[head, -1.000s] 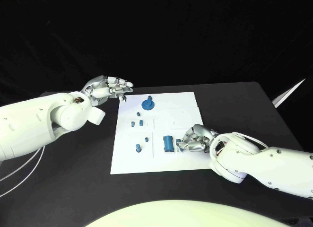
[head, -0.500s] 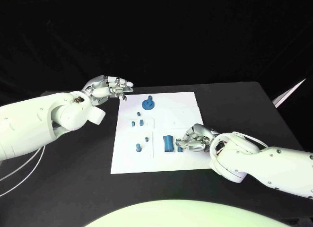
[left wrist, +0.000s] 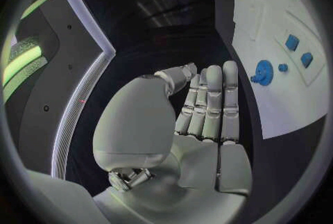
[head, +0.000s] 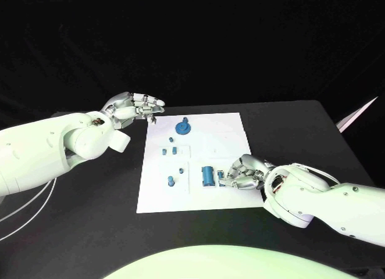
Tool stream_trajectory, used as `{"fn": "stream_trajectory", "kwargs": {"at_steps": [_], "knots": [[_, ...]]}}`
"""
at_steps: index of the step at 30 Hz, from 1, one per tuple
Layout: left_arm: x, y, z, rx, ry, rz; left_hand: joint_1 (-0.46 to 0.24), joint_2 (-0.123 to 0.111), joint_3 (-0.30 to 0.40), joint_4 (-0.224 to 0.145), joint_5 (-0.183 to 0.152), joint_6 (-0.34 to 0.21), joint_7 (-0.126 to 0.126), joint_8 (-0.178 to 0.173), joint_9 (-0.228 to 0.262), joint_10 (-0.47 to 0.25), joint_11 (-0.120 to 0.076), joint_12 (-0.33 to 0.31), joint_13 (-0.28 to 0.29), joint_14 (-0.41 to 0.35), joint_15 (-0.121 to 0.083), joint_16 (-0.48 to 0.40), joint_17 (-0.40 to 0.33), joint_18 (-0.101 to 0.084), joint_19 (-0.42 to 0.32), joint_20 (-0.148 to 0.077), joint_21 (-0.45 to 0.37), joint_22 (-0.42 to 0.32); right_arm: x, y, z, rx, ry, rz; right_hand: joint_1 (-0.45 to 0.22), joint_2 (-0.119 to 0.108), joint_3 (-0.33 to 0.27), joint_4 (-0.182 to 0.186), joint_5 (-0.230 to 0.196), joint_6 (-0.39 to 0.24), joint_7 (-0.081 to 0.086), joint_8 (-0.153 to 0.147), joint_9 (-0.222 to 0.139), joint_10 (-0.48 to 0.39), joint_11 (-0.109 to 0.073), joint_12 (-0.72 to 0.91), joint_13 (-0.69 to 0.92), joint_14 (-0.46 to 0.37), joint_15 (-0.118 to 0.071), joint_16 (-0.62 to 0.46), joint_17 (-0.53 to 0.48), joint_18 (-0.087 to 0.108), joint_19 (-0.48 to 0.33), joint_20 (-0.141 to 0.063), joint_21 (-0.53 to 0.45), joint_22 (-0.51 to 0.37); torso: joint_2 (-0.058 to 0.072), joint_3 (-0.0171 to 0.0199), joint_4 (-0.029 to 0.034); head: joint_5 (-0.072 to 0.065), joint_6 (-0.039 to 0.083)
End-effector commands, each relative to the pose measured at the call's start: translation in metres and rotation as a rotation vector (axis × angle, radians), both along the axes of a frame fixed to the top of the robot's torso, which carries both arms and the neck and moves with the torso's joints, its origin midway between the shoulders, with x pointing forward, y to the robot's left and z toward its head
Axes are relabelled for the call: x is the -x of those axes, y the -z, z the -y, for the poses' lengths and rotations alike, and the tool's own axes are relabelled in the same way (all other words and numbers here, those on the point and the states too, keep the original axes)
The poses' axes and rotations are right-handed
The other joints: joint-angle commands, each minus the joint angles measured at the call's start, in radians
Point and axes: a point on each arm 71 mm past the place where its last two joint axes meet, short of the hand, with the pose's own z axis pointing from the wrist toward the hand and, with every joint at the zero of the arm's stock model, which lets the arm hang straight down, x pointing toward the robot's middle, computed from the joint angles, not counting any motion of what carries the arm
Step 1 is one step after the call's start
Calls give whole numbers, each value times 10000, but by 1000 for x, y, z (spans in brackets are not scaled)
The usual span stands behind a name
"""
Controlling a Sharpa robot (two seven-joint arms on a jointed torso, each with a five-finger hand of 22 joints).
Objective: Assemble the parts on the task board
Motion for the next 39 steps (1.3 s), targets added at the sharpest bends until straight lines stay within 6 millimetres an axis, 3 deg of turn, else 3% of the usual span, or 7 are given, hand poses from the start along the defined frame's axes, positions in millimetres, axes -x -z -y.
{"fn": "stream_trajectory", "kwargs": {"at_steps": [1, 25, 30, 39], "knots": [[0, -1, 1, 32, 47, 22, -216, 93, -31, 134, 143, -64, 42, 228, -143, -177, 19, 144, 84, -41, -11, -86, -96, 62, 156, -1, -93, -71, 3, 0, 0, 9, -137, -13, 49, -123, -181, -92, -150, 112, 18, -18, 123, 239, -69, 127, 1580, 829, -39, 74, 2123, -164, 946, -72, 139, 2473, -4, 0, -13, -18, 6], [0, -1, 2, 38, 52, 30, -216, 93, -31, 134, 143, -64, 42, 228, -143, -177, 19, 144, 84, -41, -11, -86, -96, 62, 156, -1, -93, -71, -4, 6, 1, 430, -124, -46, 270, -42, -196, -179, -205, 138, -3, -26, 122, 252, -86, 152, 1595, 831, -49, 80, 2132, -170, 953, -76, 172, 2481, 17, -9, 28, -29, -38], [0, -1, 1, 33, 38, 34, -216, 93, -31, 134, 143, -64, 42, 228, -143, -177, 19, 144, 84, -41, -11, -86, -96, 62, 156, -1, -93, -71, -8, 8, 3, 563, 95, 37, 352, 40, -159, -201, -198, 147, -9, -30, 120, 258, -92, 165, 1603, 831, -54, 79, 2132, -167, 950, -80, 156, 2477, 14, -4, 19, -65, -17], [0, -1, 1, 27, 19, 38, -225, 103, -24, 140, 144, -78, 42, 256, -151, -187, 20, 158, 81, -45, -10, -91, -97, 61, 159, 0, -107, -79, -11, 9, 3, 617, 183, 135, 376, 54, -151, -212, -193, 150, -11, -31, 119, 264, -94, 178, 1610, 831, -56, 78, 2129, -170, 953, -81, 172, 2481, -5, -3, 4, -15, -56]]}}
